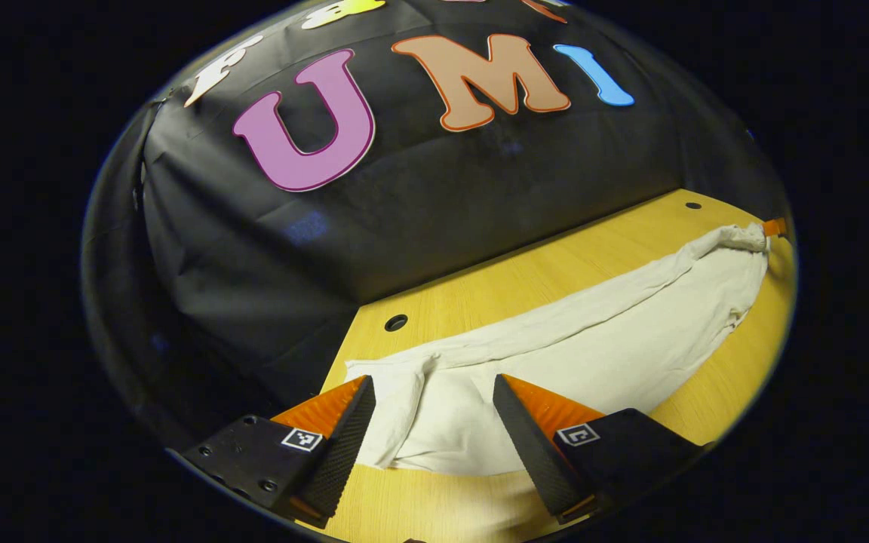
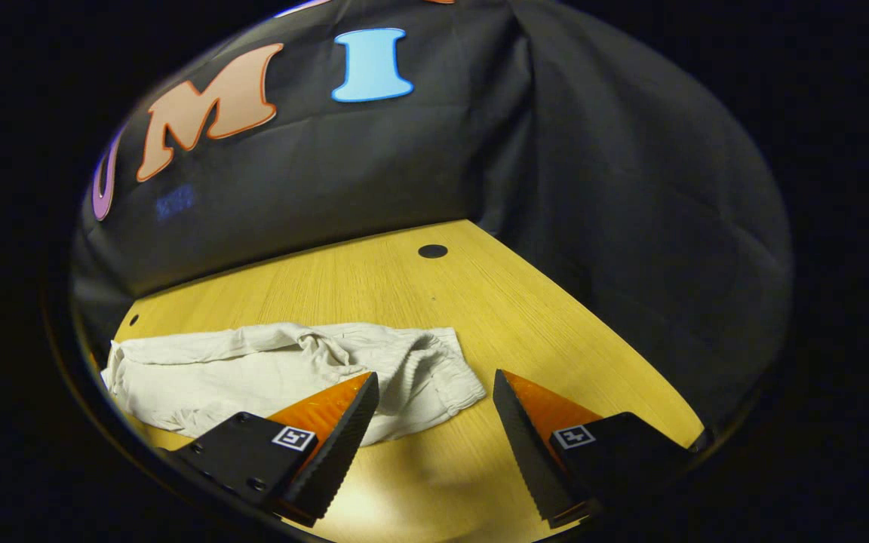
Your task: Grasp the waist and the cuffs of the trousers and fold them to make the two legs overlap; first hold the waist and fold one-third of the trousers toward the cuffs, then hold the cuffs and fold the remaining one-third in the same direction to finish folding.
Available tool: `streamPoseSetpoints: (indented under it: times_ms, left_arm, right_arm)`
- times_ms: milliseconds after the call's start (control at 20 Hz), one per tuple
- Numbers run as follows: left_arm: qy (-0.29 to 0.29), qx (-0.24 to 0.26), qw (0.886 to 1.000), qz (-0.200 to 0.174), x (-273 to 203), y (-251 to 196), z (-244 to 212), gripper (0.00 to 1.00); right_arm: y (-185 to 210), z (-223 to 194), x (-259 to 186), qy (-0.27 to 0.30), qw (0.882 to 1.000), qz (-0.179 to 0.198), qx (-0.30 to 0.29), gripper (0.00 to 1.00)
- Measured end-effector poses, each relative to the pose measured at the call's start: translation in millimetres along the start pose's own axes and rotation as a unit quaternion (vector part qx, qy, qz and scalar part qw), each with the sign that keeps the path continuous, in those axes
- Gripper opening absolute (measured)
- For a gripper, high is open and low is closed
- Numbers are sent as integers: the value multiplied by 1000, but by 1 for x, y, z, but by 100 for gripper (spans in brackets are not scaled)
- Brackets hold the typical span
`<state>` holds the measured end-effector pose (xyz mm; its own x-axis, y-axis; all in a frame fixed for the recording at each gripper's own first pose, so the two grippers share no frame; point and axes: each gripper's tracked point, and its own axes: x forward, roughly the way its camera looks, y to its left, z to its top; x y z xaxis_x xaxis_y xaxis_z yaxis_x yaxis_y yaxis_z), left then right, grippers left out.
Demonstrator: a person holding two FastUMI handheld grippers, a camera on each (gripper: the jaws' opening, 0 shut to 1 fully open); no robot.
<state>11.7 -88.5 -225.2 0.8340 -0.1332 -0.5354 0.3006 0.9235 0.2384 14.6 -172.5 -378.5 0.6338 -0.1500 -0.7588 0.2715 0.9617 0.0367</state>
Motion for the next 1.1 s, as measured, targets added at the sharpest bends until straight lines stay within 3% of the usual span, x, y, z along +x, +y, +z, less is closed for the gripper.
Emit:
streamPoseSetpoints:
  times_ms: [300,350,400,450,550,700,750,800,850,950,1000,1050,1100]
  left_arm:
    - [4,3,1000,-2,-10,-17,6,96]
    - [3,5,1000,-3,-12,-20,8,96]
    - [2,7,1000,-2,-13,-21,10,96]
    - [1,8,1000,-1,-14,-22,12,96]
    - [0,8,1000,0,-19,-24,15,96]
    - [3,7,1000,6,-24,-24,13,96]
    - [3,5,1000,8,-25,-23,14,96]
    - [4,3,1000,10,-27,-24,13,96]
    - [6,1,1000,13,-29,-24,12,96]
    - [8,-4,1000,17,-33,-25,12,96]
    - [8,-7,1000,18,-34,-26,12,96]
    - [8,-10,1000,20,-36,-28,12,96]
    - [8,-12,1000,21,-39,-30,13,96]
  right_arm:
    - [-18,-8,10,24,995,13,94,92]
    - [-19,-13,16,36,994,13,104,96]
    - [-20,-16,20,43,992,15,116,92]
    - [-19,-18,24,53,990,16,128,95]
    - [-15,-27,32,74,987,22,144,93]
    - [-6,-38,41,104,981,34,158,72]
    - [-6,-34,43,96,981,36,162,80]
    - [-3,-36,45,103,979,42,170,65]
    - [-5,-38,46,109,976,42,182,73]
    - [-2,-37,49,129,966,55,218,46]
    - [2,-40,48,144,960,63,234,41]
    - [2,-39,49,143,958,65,241,24]
    - [-1,-36,55,136,960,62,236,24]
